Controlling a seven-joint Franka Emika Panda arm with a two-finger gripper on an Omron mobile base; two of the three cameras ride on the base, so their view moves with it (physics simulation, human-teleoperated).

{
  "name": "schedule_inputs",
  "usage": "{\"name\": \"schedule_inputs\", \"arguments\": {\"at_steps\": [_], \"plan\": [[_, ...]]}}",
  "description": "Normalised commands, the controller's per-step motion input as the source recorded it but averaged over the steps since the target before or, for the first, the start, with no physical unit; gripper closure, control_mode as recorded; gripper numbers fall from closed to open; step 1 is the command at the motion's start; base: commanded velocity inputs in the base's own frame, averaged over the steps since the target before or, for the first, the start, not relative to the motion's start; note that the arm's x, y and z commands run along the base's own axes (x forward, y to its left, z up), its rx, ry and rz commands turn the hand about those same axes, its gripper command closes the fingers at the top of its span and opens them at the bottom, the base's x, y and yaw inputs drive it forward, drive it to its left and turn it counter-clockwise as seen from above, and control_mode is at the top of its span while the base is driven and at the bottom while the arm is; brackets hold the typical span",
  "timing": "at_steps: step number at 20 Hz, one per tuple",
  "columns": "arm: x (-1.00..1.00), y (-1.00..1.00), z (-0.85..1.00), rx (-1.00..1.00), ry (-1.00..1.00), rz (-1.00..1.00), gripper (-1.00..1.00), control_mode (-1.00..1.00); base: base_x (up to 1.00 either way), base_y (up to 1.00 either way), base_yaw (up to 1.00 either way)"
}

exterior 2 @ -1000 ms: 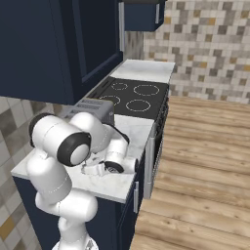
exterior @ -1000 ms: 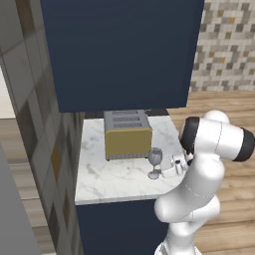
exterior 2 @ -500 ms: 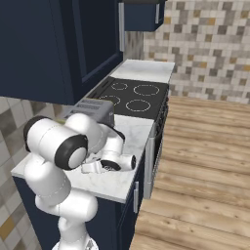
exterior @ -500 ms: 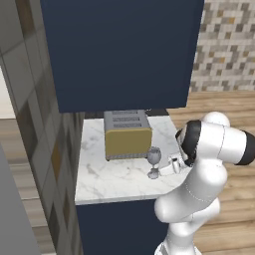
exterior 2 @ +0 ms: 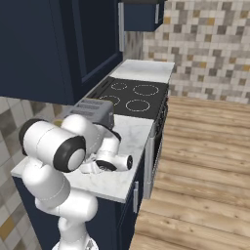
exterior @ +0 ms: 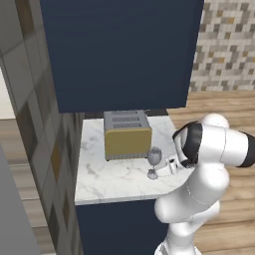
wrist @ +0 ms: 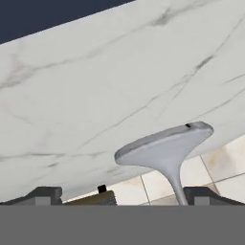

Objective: Retrieve the wine glasses from the counter and place one next to each plate.

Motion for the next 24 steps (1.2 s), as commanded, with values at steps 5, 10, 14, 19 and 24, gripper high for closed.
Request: {"name": "schedule_inputs", "arguments": {"at_steps": [5, 10, 14, 19, 24], "plan": [[0.0, 0.34, -0.11, 0.0, -0.12, 0.0, -1.0, -1.0, 0.0, 0.0, 0.0], [-0.07, 0.18, -0.08, 0.0, -0.13, 0.0, 1.0, -1.0, 0.0, 0.0, 0.0], [-0.3, 0.0, 0.0, 0.01, -0.16, 0.0, 1.0, -1.0, 0.0, 0.0, 0.0], [-0.3, 0.0, 0.0, 0.05, -0.16, 0.0, 1.0, -1.0, 0.0, 0.0, 0.0], [-0.35, -0.06, 0.8, 0.13, -0.2, 0.0, 1.0, -1.0, 0.0, 0.0, 0.0]]}}
